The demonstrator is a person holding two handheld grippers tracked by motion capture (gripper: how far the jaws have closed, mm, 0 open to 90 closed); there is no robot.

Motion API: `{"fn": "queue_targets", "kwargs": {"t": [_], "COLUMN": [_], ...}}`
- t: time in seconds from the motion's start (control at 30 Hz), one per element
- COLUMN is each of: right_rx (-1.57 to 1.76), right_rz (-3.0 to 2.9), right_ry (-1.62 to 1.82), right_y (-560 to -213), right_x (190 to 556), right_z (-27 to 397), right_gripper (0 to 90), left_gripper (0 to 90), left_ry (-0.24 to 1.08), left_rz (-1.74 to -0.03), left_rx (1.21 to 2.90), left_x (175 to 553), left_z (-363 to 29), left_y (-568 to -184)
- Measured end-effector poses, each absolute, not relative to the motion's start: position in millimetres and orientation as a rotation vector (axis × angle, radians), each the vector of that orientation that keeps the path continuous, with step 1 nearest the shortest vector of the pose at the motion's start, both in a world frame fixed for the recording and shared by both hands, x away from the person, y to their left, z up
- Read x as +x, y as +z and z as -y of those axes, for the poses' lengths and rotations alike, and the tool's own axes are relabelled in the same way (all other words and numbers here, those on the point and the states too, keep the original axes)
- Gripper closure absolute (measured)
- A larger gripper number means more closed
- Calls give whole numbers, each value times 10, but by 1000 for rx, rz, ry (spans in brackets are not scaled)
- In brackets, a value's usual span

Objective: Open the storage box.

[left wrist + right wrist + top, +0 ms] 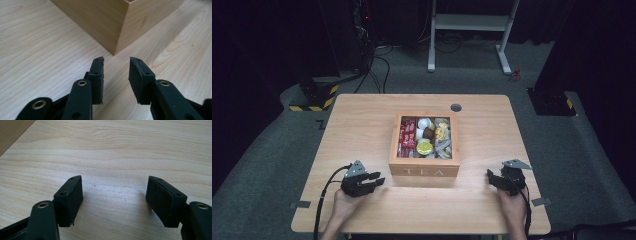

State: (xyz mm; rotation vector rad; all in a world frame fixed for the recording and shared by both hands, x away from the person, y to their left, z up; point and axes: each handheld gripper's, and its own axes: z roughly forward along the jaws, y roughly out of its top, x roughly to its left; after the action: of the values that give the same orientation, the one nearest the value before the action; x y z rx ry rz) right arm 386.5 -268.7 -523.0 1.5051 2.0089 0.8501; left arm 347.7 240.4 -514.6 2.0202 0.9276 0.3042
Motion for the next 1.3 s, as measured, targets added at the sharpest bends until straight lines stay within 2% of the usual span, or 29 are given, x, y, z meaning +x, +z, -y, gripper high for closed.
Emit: {"fn": "queue_targets", "kwargs": {"t": [0.53, 1.3], "right_rx": [1503, 1505], "right_rz": [-2010, -2009], "right_ry": [850, 850], "right_y": [-5230, -5230], "right_x": [3866, 3866], "right_z": [2688, 2688], "right_gripper": [298, 298], "left_gripper": [773, 860], "left_ry": [273, 314], "left_rz": [-888, -868], "left_rx": [2000, 1977], "left_x": [3498, 3594], "left_z": [-2236, -1957], "left_y": [-5109, -4959]}}
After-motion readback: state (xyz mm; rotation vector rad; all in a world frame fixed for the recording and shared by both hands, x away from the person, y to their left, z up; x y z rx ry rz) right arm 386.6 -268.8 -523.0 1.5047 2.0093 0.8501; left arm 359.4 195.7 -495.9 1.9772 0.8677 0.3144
